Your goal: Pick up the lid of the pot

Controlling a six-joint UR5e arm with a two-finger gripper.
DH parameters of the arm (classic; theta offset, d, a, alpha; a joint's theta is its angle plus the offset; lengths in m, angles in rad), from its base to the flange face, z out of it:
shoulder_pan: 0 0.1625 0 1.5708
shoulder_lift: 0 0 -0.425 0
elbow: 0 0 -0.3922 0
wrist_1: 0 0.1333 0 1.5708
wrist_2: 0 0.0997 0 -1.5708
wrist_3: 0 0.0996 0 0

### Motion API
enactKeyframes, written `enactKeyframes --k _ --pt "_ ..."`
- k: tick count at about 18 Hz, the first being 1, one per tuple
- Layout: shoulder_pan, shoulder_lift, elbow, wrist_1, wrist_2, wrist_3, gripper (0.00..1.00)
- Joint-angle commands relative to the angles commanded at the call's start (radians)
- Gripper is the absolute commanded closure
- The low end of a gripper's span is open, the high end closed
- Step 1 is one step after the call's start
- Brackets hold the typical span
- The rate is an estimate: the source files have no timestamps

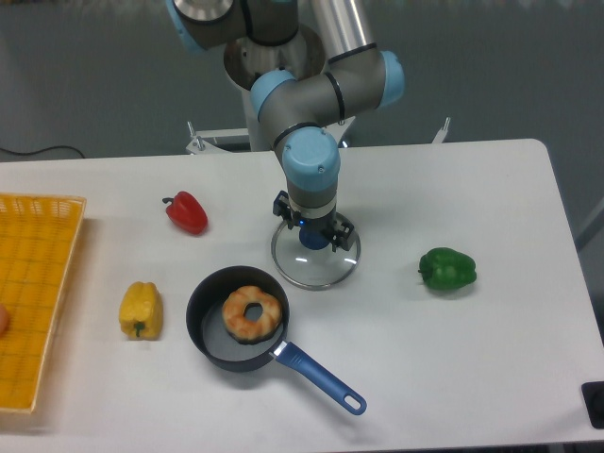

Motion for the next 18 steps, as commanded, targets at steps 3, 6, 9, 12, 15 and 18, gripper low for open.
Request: enactKeyframes --k 3,6,9,12,15,18 --pt "0.002 0.000 0.000 0.002 0.000 0.000 0.00" --pt "0.002 0.000 0.000 0.002 0.000 0.000 0.00" --pt "0.000 0.000 0.000 0.002 0.002 0.000 0.00" --pt "-0.002 0.000 0.000 0.002 0.005 0.000 0.00" --pt "-0.003 -0.005 -0.002 0.003 0.008 0.000 0.00" --pt "-0.003 -0.006 -0.002 0.003 0.008 0.002 0.04"
